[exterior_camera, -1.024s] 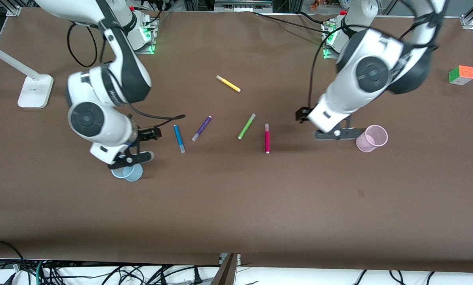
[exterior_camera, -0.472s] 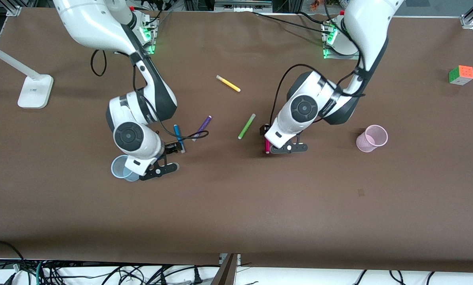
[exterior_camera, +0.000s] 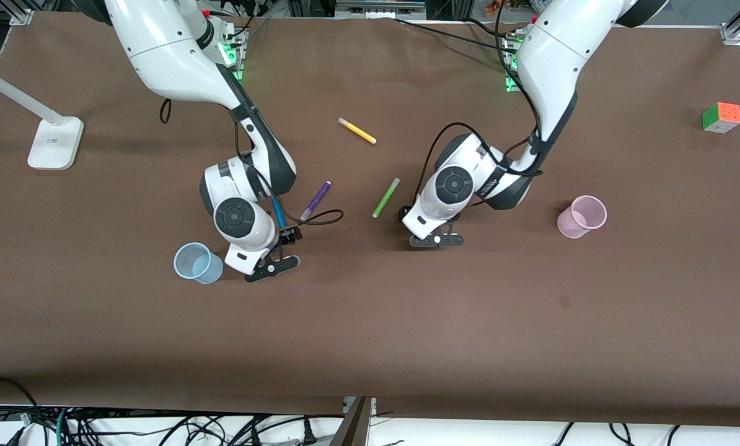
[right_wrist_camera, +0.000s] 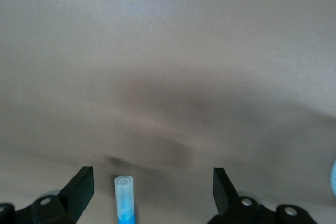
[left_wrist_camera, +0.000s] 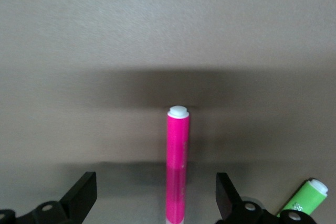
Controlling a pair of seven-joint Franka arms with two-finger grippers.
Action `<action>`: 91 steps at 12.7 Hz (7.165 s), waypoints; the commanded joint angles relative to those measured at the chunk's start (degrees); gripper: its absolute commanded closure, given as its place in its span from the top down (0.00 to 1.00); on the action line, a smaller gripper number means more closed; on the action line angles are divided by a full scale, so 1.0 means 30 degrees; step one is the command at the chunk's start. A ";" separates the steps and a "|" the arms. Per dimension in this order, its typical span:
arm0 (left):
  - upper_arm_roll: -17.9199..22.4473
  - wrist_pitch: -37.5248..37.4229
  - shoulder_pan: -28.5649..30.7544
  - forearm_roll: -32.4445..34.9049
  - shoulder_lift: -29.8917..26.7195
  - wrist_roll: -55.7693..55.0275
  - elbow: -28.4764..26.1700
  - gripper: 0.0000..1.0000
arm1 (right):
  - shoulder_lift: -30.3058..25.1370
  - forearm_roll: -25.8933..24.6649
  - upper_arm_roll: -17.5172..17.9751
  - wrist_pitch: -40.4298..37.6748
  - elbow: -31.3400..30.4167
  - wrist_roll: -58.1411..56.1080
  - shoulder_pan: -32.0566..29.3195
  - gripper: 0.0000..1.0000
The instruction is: Place pink and blue markers in matching cups
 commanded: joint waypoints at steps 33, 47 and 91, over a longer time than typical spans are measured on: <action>0.0047 -0.8877 1.6248 -1.2901 -0.8239 4.4123 -0.3824 0.00 | -0.5142 0.4699 -0.1343 0.0512 -0.0550 -1.6123 -0.2017 0.00; 0.0105 -0.9023 1.8304 -1.5746 -0.5042 5.0698 -0.4236 1.00 | -0.3883 1.4544 -0.1284 -0.1154 -0.0783 -3.1045 -0.5768 0.00; 0.1628 -1.5971 0.7552 -0.0511 -1.1483 1.2467 0.3916 1.00 | -1.3668 -0.0247 -0.0669 -1.4225 0.0330 0.1293 -0.7001 1.00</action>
